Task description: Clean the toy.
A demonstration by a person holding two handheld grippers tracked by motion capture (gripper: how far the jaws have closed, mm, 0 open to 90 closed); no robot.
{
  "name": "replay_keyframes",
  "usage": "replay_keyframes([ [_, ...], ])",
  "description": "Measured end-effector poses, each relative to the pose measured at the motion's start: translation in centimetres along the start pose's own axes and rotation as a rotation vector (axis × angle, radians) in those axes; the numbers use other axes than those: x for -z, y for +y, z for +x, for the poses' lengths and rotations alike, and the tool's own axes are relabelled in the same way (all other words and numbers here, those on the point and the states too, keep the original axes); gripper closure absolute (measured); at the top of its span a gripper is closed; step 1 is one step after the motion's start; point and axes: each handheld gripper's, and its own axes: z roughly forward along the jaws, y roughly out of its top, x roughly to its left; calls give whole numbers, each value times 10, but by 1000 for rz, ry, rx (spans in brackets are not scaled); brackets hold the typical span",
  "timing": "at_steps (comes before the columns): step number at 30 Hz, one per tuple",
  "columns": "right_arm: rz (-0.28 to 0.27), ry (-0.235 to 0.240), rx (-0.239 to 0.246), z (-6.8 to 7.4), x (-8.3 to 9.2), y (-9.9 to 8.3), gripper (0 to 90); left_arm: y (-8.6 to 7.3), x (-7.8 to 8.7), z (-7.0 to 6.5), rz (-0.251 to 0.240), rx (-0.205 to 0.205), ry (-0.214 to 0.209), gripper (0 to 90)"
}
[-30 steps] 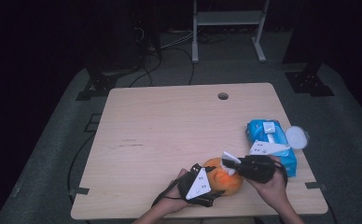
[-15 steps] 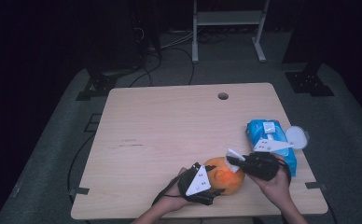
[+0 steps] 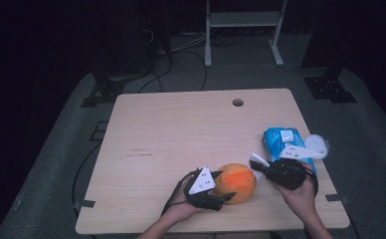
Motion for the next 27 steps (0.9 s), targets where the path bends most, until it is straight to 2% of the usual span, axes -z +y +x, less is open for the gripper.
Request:
replay_keyframes([
  [2,-14,29,8,8,1,5,850,2,-3,0,-1,12,2,276],
  [3,-12,44,24,16,-1,6,850,3,-3,0,-1,14,3,276],
  [6,-2,102,35,30,-11,5,850,4,-6,-2,6,13,4,277],
  [8,-11,188,8,38,-17,4,851,4,-6,-3,12,5,8,277],
  [9,-7,230,17,46,-20,4,851,5,-6,-3,12,5,10,277],
  [11,6,261,46,56,-24,6,850,6,-6,-3,15,5,15,277],
  [13,18,226,85,59,-26,6,848,7,-5,-3,14,10,22,300],
  [16,7,198,61,44,-23,5,848,9,-2,0,11,11,35,342],
  [18,4,184,54,38,-20,4,848,9,-1,4,5,35,34,349],
  [22,4,109,41,23,-9,3,845,7,6,14,-14,95,41,363],
  [25,36,47,25,7,-3,-1,843,6,13,23,-24,128,79,368],
  [27,80,23,18,-3,0,-3,838,7,21,31,-28,138,127,369],
])
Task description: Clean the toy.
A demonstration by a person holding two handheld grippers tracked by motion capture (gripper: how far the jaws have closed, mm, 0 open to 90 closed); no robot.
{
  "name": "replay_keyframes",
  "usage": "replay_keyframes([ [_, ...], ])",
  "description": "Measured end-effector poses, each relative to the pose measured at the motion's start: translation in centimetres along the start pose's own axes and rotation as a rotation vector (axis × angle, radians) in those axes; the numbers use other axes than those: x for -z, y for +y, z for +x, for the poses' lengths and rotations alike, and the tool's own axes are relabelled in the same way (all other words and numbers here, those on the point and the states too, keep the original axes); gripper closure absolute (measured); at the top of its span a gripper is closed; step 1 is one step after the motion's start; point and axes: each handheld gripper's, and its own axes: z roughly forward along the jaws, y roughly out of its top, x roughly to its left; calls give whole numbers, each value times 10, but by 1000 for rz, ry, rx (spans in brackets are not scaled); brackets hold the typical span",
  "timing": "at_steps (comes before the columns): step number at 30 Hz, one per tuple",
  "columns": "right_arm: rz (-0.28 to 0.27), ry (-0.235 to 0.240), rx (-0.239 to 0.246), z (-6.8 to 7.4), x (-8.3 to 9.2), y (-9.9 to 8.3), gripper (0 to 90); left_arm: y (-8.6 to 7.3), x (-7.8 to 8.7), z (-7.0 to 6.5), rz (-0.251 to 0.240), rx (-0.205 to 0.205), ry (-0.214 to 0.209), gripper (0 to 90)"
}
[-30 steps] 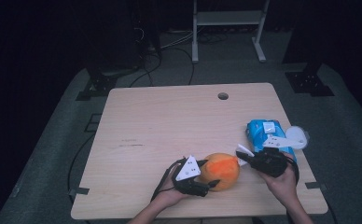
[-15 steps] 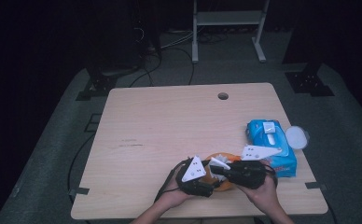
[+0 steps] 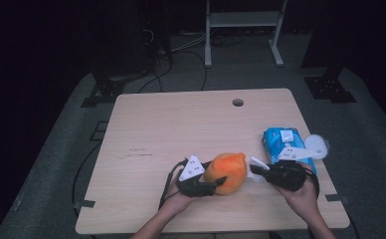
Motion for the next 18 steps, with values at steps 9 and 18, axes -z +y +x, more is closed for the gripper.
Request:
replay_keyframes([
  [9,152,-6,-21,-25,-10,-13,684,-1,12,15,45,-96,179,363],
  [18,149,66,-20,-23,-12,-13,527,6,3,-25,121,-241,-24,256],
])
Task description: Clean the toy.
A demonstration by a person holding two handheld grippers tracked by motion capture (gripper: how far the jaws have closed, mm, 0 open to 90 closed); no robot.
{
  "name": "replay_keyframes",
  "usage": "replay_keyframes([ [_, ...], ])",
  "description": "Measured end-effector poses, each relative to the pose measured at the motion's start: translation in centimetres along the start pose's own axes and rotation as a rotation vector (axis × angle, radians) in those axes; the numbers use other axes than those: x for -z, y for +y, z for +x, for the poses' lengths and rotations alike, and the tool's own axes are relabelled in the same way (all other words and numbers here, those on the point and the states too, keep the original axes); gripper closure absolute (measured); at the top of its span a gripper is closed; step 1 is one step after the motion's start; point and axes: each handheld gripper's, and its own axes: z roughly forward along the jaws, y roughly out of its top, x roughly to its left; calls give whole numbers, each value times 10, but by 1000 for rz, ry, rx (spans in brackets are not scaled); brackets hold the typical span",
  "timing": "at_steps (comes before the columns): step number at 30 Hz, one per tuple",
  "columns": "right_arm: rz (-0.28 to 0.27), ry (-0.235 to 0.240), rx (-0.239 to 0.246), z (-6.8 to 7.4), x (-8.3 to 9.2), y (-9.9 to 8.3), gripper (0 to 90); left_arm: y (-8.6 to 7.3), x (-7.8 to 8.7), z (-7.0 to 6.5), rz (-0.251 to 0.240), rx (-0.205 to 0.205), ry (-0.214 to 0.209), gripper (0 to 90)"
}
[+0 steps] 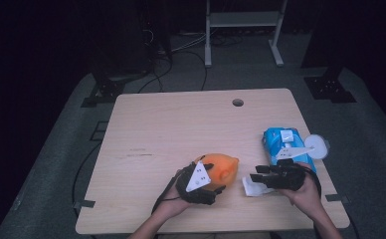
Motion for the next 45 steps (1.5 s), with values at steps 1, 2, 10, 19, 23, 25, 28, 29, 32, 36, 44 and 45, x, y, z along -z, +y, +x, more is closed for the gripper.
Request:
replay_keyframes([
  [1,-9,9,5,3,0,1,519,2,0,-3,11,-5,-34,258],
  [2,-21,20,17,6,-1,3,514,3,0,-4,21,-8,-60,260],
  [10,-5,82,61,24,-18,6,512,17,11,1,25,31,-290,202],
  [19,46,129,157,38,-28,3,483,0,-4,23,12,94,-78,94],
  [23,62,125,148,35,-29,2,474,-10,-13,18,-3,85,-77,110],
  [25,60,129,139,32,-28,2,474,-7,-11,16,20,44,-66,237],
  [28,20,133,120,29,-21,4,461,-5,-7,18,3,53,-74,455],
  [29,7,130,119,28,-19,5,460,-3,-6,20,-10,69,-67,489],
  [32,-47,128,85,23,-13,6,460,0,-2,23,-39,79,-55,527],
  [36,-65,124,67,19,-12,5,460,2,0,28,-59,74,3,531],
  [44,-92,96,38,10,-11,3,460,-6,12,59,-143,103,259,515],
  [45,-92,77,35,8,-12,2,456,-12,12,65,-152,121,301,507],
])
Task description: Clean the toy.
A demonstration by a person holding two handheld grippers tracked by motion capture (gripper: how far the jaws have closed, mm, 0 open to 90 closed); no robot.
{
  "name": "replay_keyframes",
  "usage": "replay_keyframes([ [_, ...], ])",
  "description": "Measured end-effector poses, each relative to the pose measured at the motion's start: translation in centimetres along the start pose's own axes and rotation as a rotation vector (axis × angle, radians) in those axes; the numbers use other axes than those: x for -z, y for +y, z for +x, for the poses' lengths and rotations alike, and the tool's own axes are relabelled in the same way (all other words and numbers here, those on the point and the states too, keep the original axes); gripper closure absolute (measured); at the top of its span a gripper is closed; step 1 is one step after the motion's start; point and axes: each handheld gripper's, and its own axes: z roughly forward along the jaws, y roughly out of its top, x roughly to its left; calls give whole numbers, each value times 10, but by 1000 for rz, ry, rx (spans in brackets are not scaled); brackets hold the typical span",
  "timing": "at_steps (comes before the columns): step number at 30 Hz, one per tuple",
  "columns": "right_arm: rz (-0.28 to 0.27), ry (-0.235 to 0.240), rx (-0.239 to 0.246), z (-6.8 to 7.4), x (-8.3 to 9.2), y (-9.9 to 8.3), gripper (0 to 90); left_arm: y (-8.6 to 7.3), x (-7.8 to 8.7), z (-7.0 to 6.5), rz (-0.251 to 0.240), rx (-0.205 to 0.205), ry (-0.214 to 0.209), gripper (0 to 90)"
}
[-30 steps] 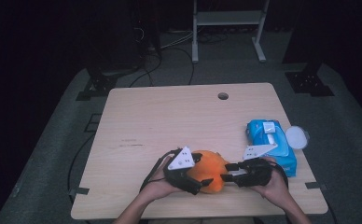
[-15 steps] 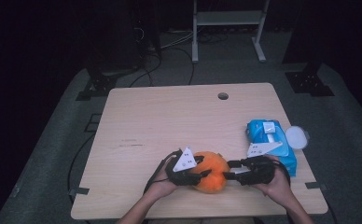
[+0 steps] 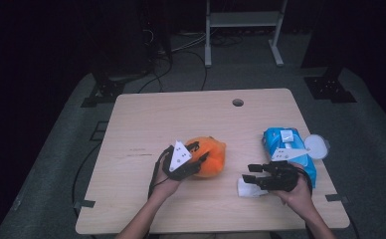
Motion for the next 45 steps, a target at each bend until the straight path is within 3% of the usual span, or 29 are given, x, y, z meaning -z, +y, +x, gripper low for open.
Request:
replay_keyframes([
  [2,2,-13,-1,-1,0,0,451,-8,-2,8,3,40,27,501],
  [3,2,-22,2,-2,0,0,449,-14,-6,11,36,41,32,488],
  [4,1,-44,1,-4,-1,-1,440,-22,-9,14,49,71,6,458],
  [6,2,-54,0,-6,-1,-2,435,-21,-9,15,52,86,0,438],
  [12,9,-92,-12,-10,-3,-7,410,-17,-4,16,65,128,-24,196],
  [17,10,-109,6,-5,-4,-5,400,-15,8,18,37,166,-3,151],
  [23,24,-110,19,-5,-6,-6,397,-13,12,21,29,178,3,134],
  [28,27,-112,13,-9,-4,-10,394,-18,13,17,55,175,-1,123],
  [37,25,-114,6,-7,-3,-14,386,-24,33,13,32,181,20,124],
  [42,28,-112,4,-9,-4,-14,383,-32,44,14,75,176,20,114],
  [45,26,-114,4,-9,-2,-14,381,-35,51,14,76,177,39,111],
])
